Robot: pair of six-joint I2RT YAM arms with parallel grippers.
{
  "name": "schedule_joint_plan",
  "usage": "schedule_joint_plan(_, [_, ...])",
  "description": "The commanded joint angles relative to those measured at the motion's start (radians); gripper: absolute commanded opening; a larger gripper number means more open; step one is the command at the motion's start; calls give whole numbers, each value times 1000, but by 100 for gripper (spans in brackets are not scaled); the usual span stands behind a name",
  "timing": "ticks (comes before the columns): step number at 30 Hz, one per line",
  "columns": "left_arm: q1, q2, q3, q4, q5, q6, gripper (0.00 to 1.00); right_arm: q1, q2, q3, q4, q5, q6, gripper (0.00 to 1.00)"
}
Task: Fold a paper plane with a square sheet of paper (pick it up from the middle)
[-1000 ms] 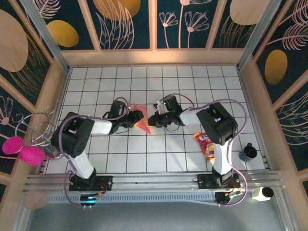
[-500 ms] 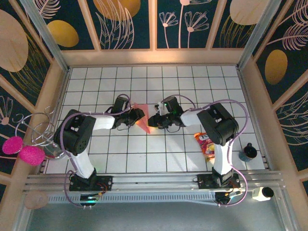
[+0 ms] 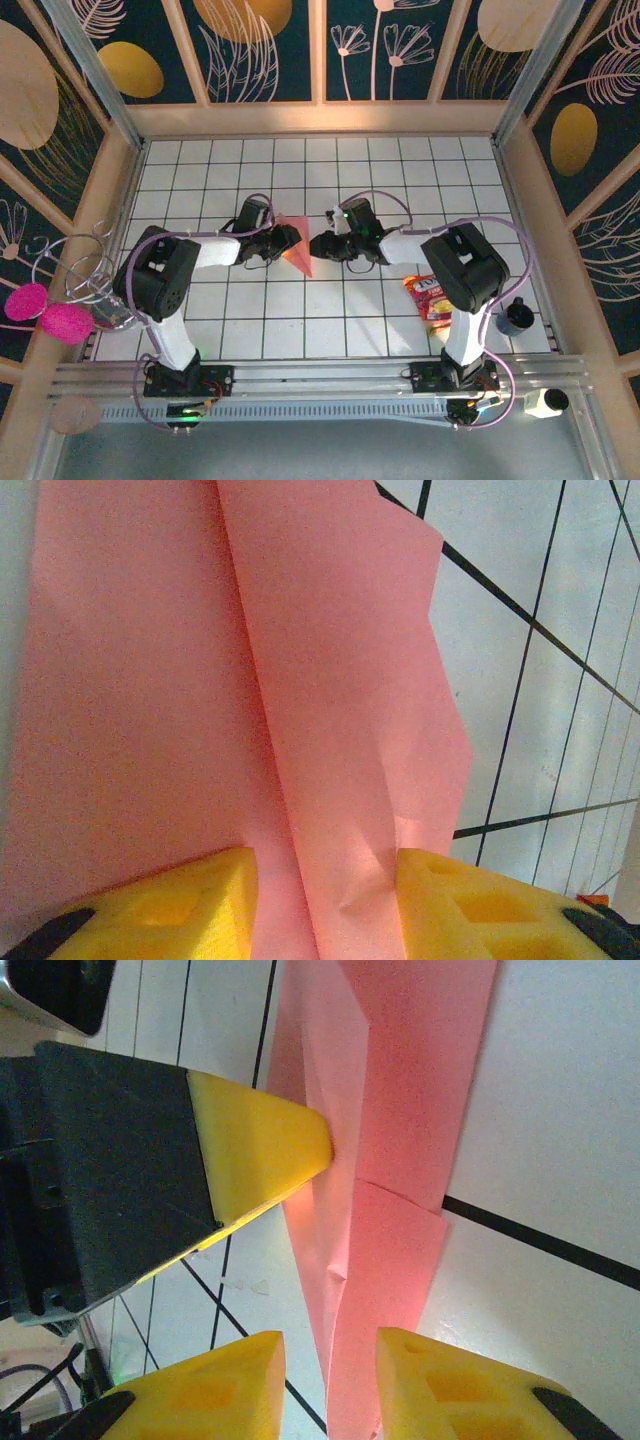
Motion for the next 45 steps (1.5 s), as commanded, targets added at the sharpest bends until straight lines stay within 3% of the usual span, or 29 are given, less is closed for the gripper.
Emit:
schedule_joint_plan(1, [-1, 109, -58, -198, -132, 54, 42, 22, 33, 38, -33, 26, -30, 30])
schedule_joint_plan(22, [-1, 111, -78, -189, -123, 45, 42, 62, 150, 165, -101, 63, -71, 27])
schedule_joint_plan(39, [-1, 56, -59, -190, -105, 37, 42, 56, 149, 134, -63, 13, -72, 3])
schedule_joint_plan(45, [1, -36, 23, -203, -92, 54, 48, 39, 138, 97, -9, -55, -42, 0])
